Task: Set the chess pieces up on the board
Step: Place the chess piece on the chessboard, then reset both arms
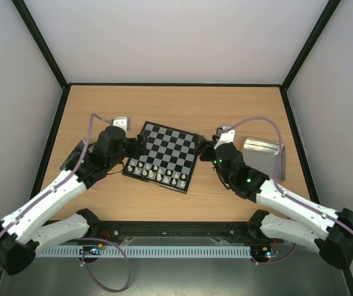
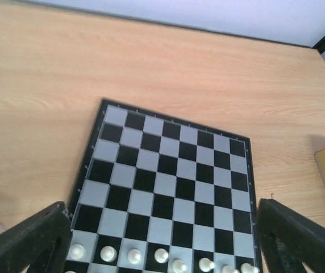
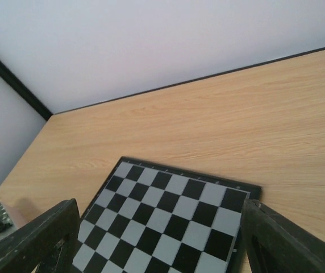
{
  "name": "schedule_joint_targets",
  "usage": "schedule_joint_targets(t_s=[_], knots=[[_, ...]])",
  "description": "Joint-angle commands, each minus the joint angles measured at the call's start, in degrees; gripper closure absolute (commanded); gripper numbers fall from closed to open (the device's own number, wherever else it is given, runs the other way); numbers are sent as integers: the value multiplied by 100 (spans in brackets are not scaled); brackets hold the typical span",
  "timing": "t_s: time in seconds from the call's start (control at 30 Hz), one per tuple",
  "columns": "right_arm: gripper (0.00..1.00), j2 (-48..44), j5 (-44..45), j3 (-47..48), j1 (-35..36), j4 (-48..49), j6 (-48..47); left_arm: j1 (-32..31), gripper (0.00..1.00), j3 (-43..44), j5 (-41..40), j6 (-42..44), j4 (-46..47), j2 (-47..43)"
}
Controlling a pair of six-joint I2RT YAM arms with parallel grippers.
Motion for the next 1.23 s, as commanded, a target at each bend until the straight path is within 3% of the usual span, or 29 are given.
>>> schedule_joint_targets(t_s=[0.0, 0.23, 0.4, 0.67, 0.83, 1.2], knots=[[22, -706, 817, 280, 25, -1313, 424, 16, 2, -108, -465, 265, -143, -777], [1, -2120, 1379, 463, 25, -2396, 668, 16, 1, -178, -962, 277, -460, -1896], [2, -2906, 1729, 630, 25, -2862, 558, 16, 1, -108, -1396, 294, -723, -2622], [2, -3383, 2330, 800, 25, -3184, 315, 16, 1, 224, -1799, 600, -1043, -3461], [2, -3588, 2466, 758, 23, -3094, 197, 16, 1, 651, -2086, 712, -1434, -3671], [2, -3483, 2336, 745, 25, -2973, 168, 16, 1, 508, -2051, 619, -1399, -3904]])
